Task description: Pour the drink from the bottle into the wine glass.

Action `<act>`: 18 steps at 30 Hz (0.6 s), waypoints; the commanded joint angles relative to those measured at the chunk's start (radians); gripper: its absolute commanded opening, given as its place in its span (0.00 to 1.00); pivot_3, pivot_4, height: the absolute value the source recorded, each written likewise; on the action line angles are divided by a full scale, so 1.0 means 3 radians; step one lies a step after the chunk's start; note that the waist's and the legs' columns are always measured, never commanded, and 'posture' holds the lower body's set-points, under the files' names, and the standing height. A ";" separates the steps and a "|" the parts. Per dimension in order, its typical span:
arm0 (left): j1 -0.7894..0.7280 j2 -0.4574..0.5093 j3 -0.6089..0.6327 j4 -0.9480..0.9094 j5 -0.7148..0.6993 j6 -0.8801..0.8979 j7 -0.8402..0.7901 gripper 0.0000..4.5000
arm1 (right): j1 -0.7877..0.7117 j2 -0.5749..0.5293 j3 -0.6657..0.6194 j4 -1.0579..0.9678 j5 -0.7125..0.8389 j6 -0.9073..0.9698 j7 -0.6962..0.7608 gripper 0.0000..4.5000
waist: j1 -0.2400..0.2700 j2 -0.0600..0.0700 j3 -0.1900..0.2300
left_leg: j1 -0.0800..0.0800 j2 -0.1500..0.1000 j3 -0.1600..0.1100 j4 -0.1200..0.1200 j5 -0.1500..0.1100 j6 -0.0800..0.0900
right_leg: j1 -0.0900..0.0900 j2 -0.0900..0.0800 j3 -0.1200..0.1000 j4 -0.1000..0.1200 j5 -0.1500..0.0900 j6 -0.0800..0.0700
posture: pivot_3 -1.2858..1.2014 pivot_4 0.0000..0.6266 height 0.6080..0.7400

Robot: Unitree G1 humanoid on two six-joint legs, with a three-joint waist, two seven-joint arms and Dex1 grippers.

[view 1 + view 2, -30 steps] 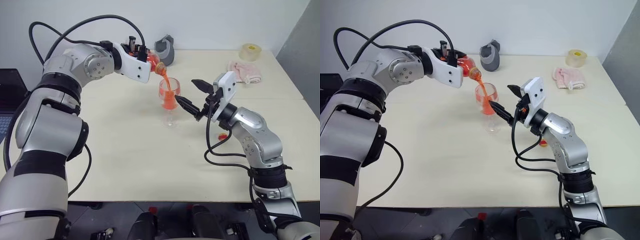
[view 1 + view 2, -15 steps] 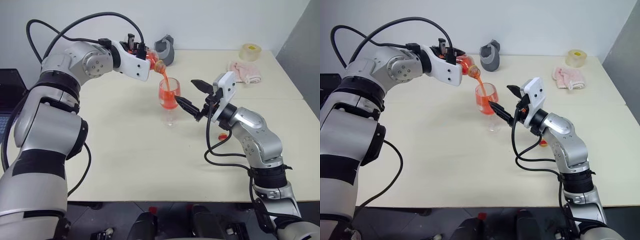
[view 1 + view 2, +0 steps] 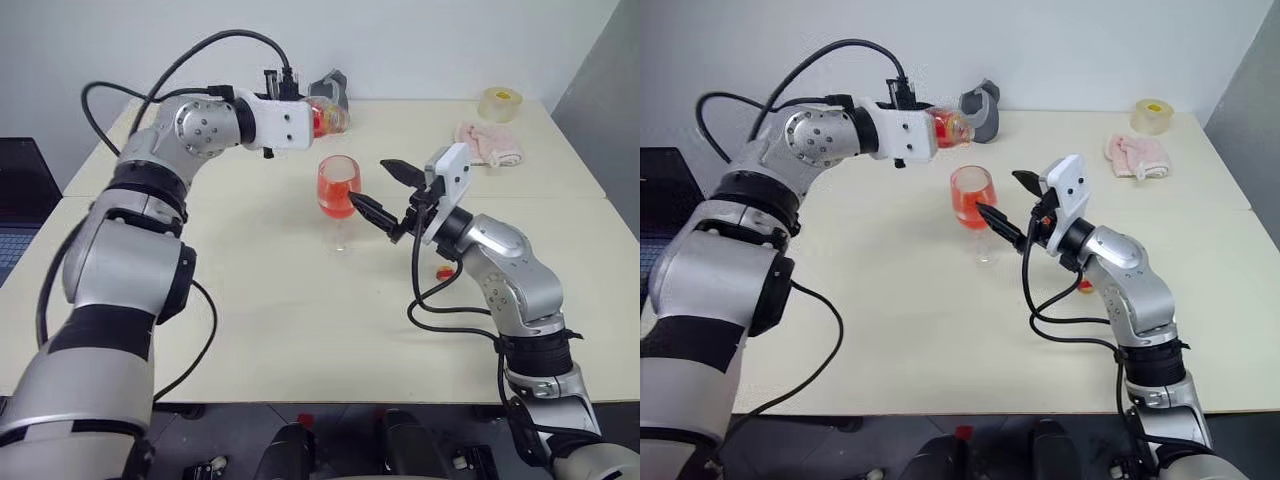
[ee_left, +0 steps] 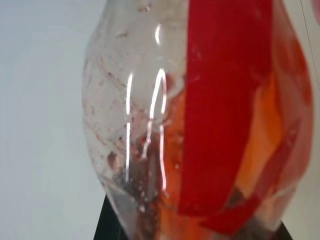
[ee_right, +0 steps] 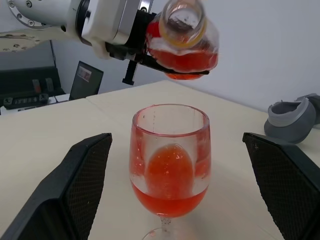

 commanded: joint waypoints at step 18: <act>0.1658 -0.0178 0.1527 -0.2508 -0.1689 0.2421 0.0313 0.20 | 0.0756 -0.0533 0.0105 -0.0795 0.0345 -0.0050 0.0717 1.00 | -0.0027 0.0000 -0.0003 | 0.0003 0.0030 0.0003 0.0005 0.0000 0.0000 | -0.0001 0.0003 0.0004 0.0013 0.0000 0.0000 | 0.52 0.24 1.00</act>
